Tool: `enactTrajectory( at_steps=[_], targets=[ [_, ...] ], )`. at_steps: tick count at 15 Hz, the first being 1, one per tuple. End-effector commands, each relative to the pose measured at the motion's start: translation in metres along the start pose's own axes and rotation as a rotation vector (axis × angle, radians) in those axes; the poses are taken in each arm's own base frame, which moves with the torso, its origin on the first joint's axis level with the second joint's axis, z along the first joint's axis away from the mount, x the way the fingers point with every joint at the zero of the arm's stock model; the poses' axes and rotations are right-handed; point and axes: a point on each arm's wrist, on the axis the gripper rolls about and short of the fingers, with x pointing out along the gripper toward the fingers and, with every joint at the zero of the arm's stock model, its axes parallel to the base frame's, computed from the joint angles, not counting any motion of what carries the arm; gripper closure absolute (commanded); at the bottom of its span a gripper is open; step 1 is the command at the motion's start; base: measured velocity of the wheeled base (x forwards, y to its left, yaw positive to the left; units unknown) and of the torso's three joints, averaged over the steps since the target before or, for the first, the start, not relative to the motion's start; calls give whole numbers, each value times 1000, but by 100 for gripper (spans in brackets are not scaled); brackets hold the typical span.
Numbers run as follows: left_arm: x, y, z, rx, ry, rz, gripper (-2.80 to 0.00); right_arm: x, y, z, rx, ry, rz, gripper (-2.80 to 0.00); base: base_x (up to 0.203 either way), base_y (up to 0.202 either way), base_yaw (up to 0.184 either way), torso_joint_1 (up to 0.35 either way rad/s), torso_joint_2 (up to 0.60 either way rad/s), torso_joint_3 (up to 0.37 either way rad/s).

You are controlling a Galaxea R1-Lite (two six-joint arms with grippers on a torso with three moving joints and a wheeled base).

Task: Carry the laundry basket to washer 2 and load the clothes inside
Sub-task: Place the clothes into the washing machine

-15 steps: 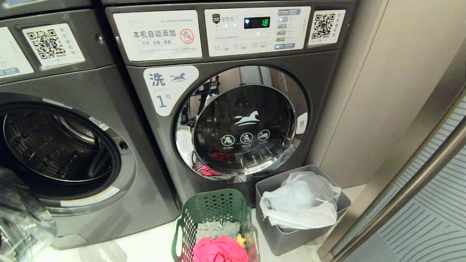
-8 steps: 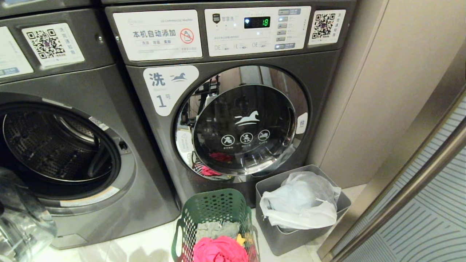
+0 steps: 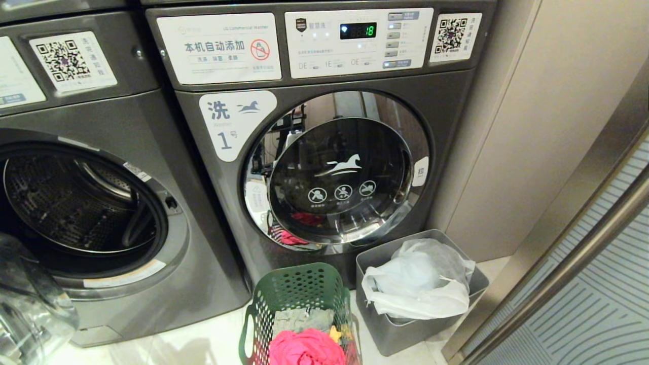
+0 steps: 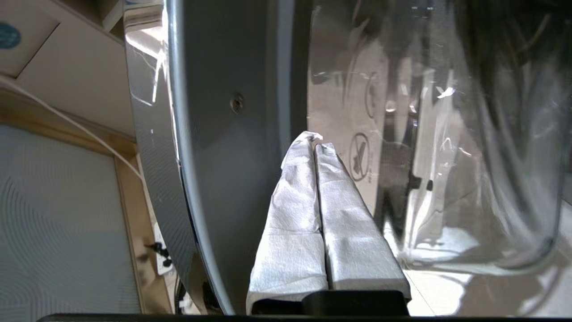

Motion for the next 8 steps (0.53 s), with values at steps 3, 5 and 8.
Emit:
enactTrajectory(
  at_steps=[3,5,8],
  targets=[
    [26,11,5,-38,47,96,0,0,0,0,-1,3,1,0,0,0,0,0,0,0],
    [45,27,15,-91,69,176,0,0,0,0,-1,3,0,0,0,0,0,0,0,0],
    [78,55,23,-163,112,303,0,0,0,0,-1,4,0,0,0,0,0,0,0,0]
  ],
)
